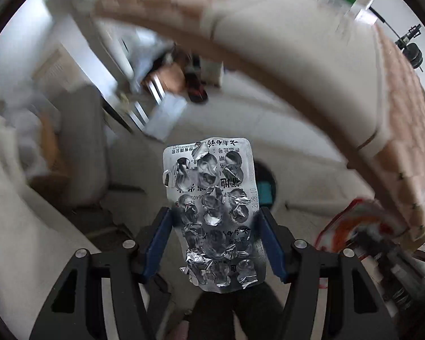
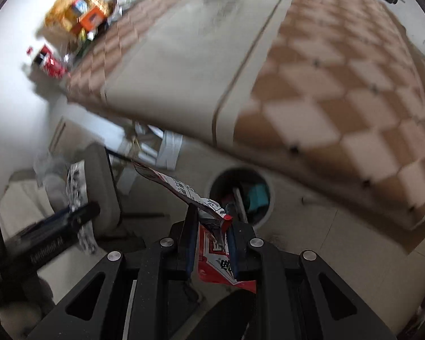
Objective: Collect trash
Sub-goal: 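Lift the blister pack and snack bag and carry them over the bin, then open both tools to drop the blister pack and snack bag into the bin, then move both open tools back over the table toward the two boxes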
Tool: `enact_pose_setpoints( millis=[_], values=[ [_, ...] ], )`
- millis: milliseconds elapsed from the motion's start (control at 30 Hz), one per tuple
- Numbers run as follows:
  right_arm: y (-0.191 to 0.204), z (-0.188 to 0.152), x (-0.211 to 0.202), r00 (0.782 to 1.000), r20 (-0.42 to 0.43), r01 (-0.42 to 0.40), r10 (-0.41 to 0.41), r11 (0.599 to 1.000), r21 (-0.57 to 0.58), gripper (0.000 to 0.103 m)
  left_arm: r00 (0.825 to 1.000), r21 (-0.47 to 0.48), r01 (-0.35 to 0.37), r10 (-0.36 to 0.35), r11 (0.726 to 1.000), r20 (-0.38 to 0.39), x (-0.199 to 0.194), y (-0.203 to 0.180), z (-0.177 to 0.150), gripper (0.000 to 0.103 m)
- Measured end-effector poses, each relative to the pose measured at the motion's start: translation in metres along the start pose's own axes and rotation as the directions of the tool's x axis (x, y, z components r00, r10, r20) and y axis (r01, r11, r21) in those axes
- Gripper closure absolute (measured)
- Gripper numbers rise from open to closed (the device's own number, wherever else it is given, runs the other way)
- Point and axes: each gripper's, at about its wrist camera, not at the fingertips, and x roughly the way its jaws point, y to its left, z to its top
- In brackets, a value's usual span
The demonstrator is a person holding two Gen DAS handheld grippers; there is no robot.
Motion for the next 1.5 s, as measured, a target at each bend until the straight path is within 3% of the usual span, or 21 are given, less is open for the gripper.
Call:
enact_pose_setpoints(
  millis=[233,367,500,533,567,633,833,933,1000,1133,1200,1233,1500],
  values=[
    [-0.044,-0.051,0.142,0.992,-0.124,0.044,-0.034,0.996,0.073,0.083,0.982,-0.001,0.110,-0.109,0.994,-0.154,0.148,-0.014,0.004,0.044],
    [-0.074,-0.054,0.218,0.986,-0.158,0.068,-0.051,0.992,0.107,0.083,0.965,0.084,0.140,-0.117,0.987,-0.233,0.221,-0.036,0.007,0.043],
    [-0.111,-0.042,0.279,0.979,-0.201,0.079,-0.043,0.981,0.176,0.083,0.941,0.107,0.166,-0.125,0.980,-0.313,0.272,-0.050,0.011,0.042],
    [-0.118,-0.039,0.290,0.978,-0.207,0.076,-0.036,0.979,0.188,0.083,0.940,0.109,0.161,-0.119,0.981,-0.320,0.277,-0.052,0.012,0.039],
    [-0.125,-0.036,0.301,0.975,-0.219,0.064,-0.018,0.977,0.202,0.083,0.939,0.100,0.163,-0.123,0.982,-0.320,0.281,-0.053,0.014,0.027],
    [-0.136,-0.031,0.319,0.970,-0.243,0.057,0.001,0.971,0.232,0.083,0.936,0.067,0.182,-0.152,0.981,-0.316,0.284,-0.052,0.017,0.013],
    [-0.144,-0.017,0.350,0.956,-0.289,0.034,0.047,0.962,0.270,0.080,0.947,0.070,0.152,-0.125,0.986,-0.296,0.281,-0.045,0.020,0.008],
    [-0.143,-0.014,0.349,0.955,-0.293,0.047,0.033,0.964,0.261,0.066,0.968,0.111,0.088,-0.058,0.990,-0.244,0.273,-0.044,0.014,0.008],
    [-0.139,-0.015,0.345,0.954,-0.299,0.084,-0.012,0.969,0.231,0.049,0.979,0.141,0.021,0.008,0.990,-0.202,0.266,-0.041,0.007,0.008],
    [-0.128,-0.022,0.337,0.943,-0.316,0.155,-0.101,0.977,0.149,0.032,0.984,0.165,-0.063,0.089,0.984,-0.157,0.253,-0.034,-0.010,0.008],
    [-0.121,-0.025,0.328,0.938,-0.312,0.193,-0.153,0.976,0.102,0.007,0.985,0.153,-0.076,0.098,0.985,-0.145,0.241,-0.029,-0.017,0.008],
    [-0.119,-0.027,0.323,0.937,-0.306,0.204,-0.169,0.975,0.088,0.003,0.986,0.148,-0.073,0.094,0.986,-0.137,0.235,-0.026,-0.020,0.008],
    [-0.095,-0.025,0.258,0.951,-0.227,0.226,-0.210,0.973,0.044,0.001,0.988,0.120,-0.080,0.095,0.990,-0.125,0.178,-0.018,-0.031,0.008]
  ],
)
